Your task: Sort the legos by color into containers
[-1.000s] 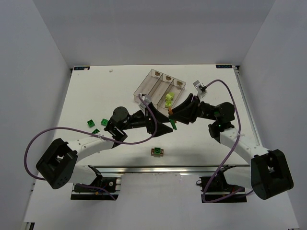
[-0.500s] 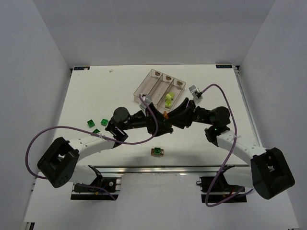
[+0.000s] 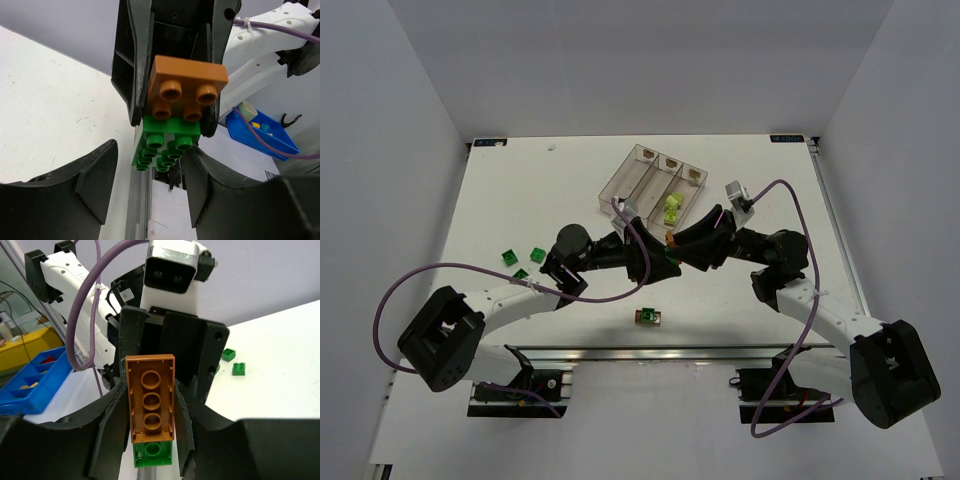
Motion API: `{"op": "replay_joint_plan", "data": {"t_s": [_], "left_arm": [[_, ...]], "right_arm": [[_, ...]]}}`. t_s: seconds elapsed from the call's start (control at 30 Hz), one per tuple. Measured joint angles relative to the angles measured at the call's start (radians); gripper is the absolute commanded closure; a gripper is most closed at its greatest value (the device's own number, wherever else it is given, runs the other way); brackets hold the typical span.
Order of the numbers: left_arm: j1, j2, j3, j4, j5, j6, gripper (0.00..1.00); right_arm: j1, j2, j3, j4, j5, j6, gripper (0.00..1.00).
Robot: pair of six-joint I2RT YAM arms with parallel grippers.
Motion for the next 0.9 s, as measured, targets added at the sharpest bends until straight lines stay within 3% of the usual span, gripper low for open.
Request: {"op": "replay_joint_plan", "data": {"t_s": [0.63,0.9], "left_arm": [[-0.001,0.000,0.000,0.000,0.012,0.024,0.53],[-0.001,-0.003,0.000,-0.031,-0.013,0.064,0.69]], "right_arm": [[-0.010,-0.005,-0.001,-0.003,0.023,-0.019,1.00],[-0.027,-0.006,-0.001,-0.041,0.038,-0.039,1.00]]}}
